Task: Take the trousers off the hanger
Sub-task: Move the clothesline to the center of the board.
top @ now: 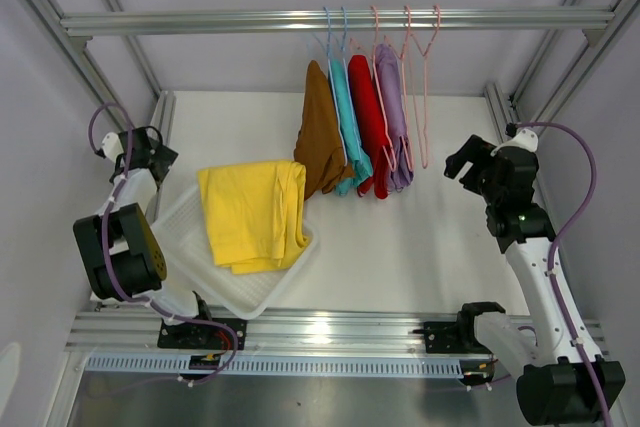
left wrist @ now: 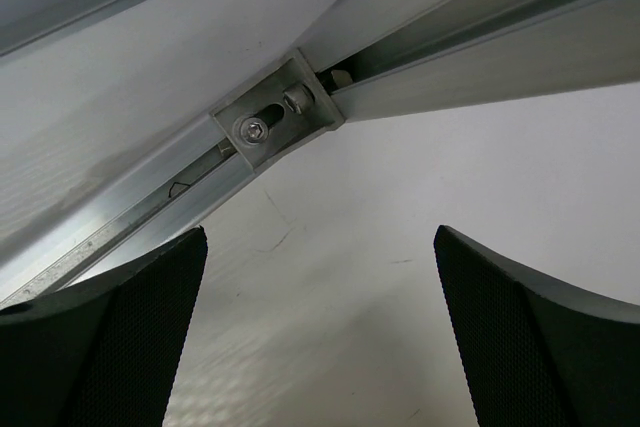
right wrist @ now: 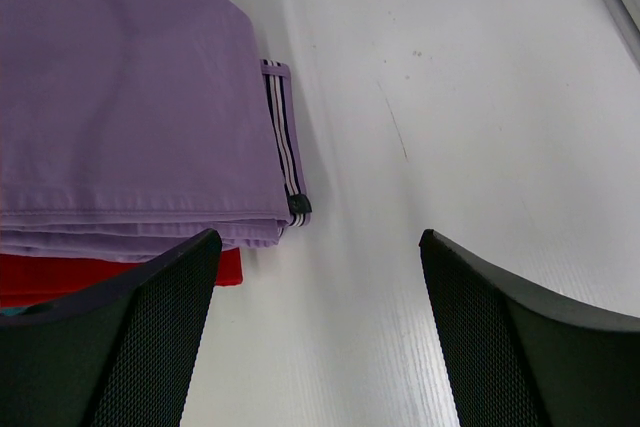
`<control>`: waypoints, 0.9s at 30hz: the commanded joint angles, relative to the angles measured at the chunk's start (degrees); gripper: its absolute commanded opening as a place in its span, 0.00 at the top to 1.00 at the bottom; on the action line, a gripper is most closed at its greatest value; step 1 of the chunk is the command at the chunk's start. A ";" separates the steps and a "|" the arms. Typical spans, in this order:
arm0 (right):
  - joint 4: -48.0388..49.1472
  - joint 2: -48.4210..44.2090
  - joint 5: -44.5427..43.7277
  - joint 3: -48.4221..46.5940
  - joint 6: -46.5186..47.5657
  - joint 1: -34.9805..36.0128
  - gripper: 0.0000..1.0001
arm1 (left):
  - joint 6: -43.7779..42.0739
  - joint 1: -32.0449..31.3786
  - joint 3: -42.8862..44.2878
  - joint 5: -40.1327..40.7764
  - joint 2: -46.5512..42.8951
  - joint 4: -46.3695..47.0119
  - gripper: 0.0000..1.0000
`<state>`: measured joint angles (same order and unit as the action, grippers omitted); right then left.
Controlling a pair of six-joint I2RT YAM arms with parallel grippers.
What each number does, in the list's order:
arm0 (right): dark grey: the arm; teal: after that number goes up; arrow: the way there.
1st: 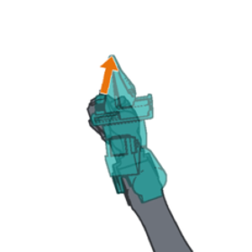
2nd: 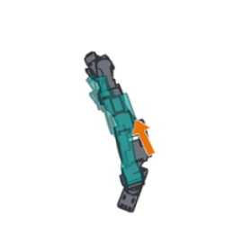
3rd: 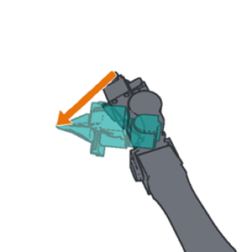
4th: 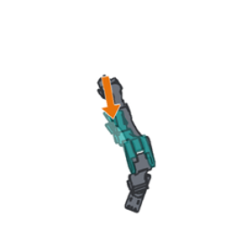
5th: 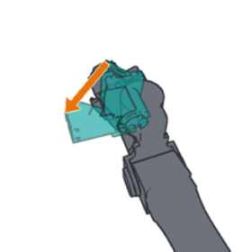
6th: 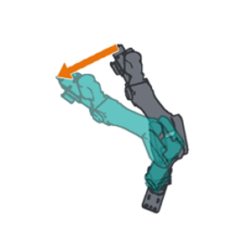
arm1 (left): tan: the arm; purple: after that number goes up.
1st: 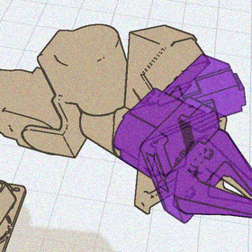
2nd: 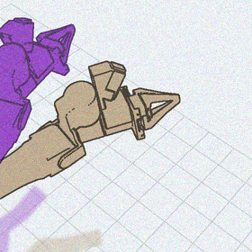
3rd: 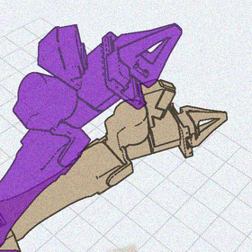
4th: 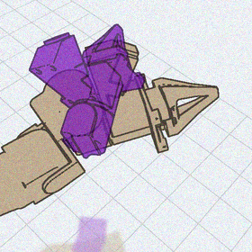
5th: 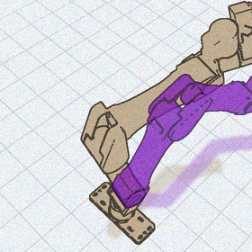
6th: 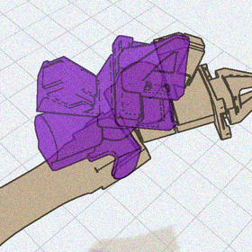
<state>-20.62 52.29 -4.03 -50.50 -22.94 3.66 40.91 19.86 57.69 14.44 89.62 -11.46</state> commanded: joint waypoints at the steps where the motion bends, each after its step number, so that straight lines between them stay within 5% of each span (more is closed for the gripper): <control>1: 2.87 -0.09 1.22 -0.12 -0.44 -0.58 0.16 | -1.79 0.71 2.25 1.91 1.60 0.57 0.00; 27: 4.63 1.76 2.89 0.40 -0.79 -2.08 0.17 | -5.57 0.80 18.05 0.59 11.53 -4.35 0.00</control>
<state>-18.41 53.84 -1.85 -49.82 -22.98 2.00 38.46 20.49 70.37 15.64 99.77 -18.63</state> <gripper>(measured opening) 0.838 0.994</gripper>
